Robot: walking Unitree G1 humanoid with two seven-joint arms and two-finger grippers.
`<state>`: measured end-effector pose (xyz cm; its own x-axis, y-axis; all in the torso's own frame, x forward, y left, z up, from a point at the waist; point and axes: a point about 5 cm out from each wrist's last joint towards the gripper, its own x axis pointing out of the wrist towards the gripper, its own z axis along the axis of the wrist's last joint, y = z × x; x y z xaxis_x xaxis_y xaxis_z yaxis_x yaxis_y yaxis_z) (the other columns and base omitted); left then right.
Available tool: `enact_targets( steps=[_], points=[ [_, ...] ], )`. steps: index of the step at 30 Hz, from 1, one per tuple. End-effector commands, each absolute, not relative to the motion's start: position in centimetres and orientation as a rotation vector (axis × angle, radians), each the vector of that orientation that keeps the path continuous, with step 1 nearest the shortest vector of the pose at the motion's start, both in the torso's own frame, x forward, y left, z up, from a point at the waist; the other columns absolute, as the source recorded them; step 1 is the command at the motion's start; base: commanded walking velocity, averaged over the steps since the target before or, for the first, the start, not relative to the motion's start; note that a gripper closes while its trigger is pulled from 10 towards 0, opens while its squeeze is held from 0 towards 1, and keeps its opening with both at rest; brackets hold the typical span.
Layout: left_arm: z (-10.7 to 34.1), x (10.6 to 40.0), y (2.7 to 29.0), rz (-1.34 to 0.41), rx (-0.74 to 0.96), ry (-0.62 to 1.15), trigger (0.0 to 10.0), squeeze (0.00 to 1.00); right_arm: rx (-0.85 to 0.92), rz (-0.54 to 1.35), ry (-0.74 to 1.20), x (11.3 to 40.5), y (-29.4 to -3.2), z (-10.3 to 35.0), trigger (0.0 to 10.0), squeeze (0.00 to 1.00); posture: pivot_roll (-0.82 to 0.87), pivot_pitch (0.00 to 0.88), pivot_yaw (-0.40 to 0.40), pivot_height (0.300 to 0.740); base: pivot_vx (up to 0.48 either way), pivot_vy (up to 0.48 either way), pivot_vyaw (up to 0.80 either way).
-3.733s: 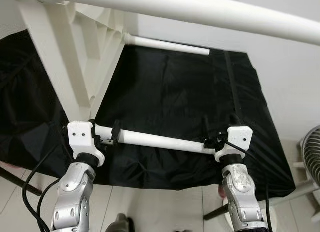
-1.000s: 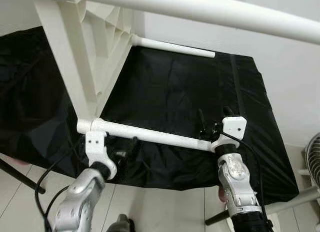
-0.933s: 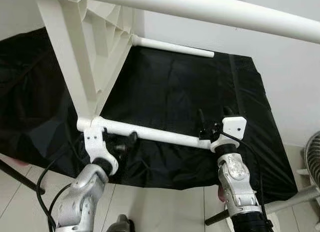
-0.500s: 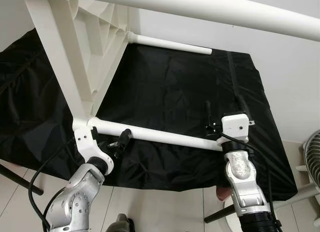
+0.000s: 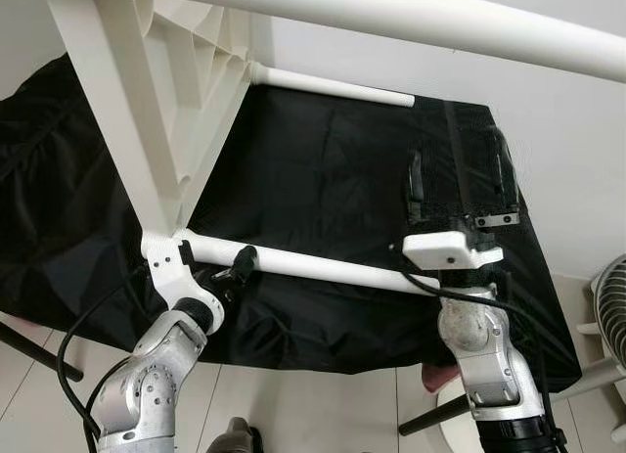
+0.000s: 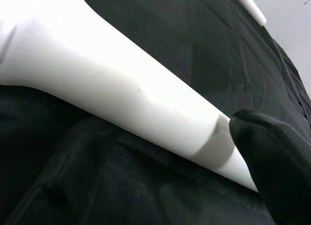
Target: Building children table
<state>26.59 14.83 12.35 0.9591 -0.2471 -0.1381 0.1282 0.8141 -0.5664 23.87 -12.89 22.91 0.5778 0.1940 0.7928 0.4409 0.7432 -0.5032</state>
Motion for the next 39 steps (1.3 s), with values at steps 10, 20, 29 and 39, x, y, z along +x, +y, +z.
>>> enact_targets(
  steps=[10, 20, 29, 39],
  points=[
    [12.4, 27.7, 14.7, -0.227, -0.570, 0.244, 10.0, 0.00, -0.828, -0.171, -1.106, 22.0, -13.8, 24.6, 10.0, 0.00, 0.14, 0.057, 0.044, 0.740, 0.000, 0.000, 0.00],
    [12.8, 28.7, 14.3, -0.248, -0.555, 0.236, 10.0, 0.00, -0.849, -0.165, -1.229, 22.2, -12.4, 26.6, 10.0, 0.00, 0.14, 0.049, 0.036, 0.740, 0.000, 0.000, 0.00],
    [12.8, 28.8, 14.6, -0.211, -0.566, 0.213, 10.0, 0.00, -0.831, -0.151, -1.312, 23.1, -12.3, 29.5, 10.0, 0.00, 0.15, 0.049, -0.004, 0.740, 0.000, 0.000, 0.00],
    [12.5, 28.5, 14.6, -0.205, -0.570, 0.216, 10.0, 0.00, -0.852, -0.021, -1.294, 24.5, -11.4, 31.9, 10.0, 0.00, 0.15, 0.061, -0.021, 0.740, 0.000, 0.000, 0.00]
  ],
)
